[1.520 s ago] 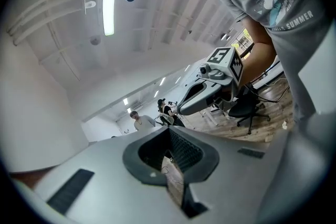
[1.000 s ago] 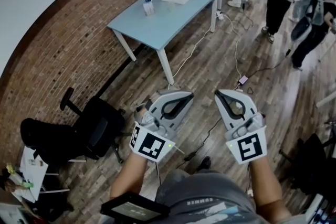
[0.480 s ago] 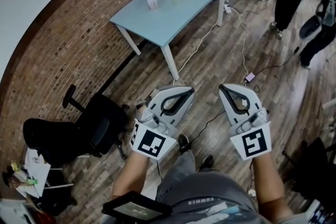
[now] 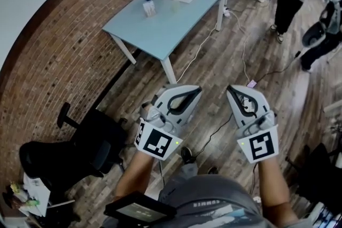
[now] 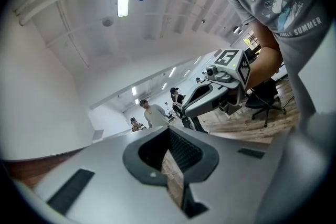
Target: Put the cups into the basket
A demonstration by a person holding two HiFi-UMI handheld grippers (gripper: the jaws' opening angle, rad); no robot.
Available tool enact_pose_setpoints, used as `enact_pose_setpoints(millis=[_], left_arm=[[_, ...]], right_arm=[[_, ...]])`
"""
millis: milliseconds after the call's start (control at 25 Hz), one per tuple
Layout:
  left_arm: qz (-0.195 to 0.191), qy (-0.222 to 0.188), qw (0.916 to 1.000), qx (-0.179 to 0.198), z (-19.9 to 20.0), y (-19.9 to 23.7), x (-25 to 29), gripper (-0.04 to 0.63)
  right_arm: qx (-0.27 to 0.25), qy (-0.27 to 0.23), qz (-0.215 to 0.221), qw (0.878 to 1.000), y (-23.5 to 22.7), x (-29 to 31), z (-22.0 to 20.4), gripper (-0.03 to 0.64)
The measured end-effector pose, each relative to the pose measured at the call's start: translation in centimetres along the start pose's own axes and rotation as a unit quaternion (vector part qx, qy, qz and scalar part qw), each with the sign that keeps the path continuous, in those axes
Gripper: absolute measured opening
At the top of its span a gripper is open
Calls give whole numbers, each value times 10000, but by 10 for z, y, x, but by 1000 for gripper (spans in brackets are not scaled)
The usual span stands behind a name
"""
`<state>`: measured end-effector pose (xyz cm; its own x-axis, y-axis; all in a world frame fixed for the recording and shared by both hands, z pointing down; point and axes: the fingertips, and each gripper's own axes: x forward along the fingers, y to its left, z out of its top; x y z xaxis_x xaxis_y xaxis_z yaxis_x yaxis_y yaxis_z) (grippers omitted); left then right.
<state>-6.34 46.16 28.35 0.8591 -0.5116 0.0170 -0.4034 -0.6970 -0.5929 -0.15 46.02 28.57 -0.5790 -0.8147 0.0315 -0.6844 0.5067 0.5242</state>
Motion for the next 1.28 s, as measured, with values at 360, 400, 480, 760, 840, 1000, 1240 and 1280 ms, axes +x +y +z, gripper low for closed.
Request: enact_pose_setpoints(millis=[360,400,480,760,840,1000,1240,1280], left_arm=[[-161,-330,9993,35,-33,60,14,0],[-171,-404,9990,-4,-36,62,15,0],[-168,-470,9987,-58,-43,68,17,0],[-75,-301,9995,-88,-65,86,37,0],[-45,-185,9998,-51,-71,91,48,0],[85,-133,9998,-154,-82,102,73,0],[311,151,9994,17,-85,128,121,0],[350,220,9991,84,-86,131,129,0]], right_arm=[[-23,126,-279,9995,-19,68,-1,12],[-33,138,-290,9995,-20,74,0,12],[-19,156,-291,9995,-21,83,0,12],[-22,131,-159,9998,-37,106,-19,12],[70,91,-124,9999,-46,113,-28,12],[58,62,135,9999,-64,132,-45,12],[-11,-111,458,9989,-104,154,-62,12],[-25,-149,494,9987,-111,157,-65,12]])
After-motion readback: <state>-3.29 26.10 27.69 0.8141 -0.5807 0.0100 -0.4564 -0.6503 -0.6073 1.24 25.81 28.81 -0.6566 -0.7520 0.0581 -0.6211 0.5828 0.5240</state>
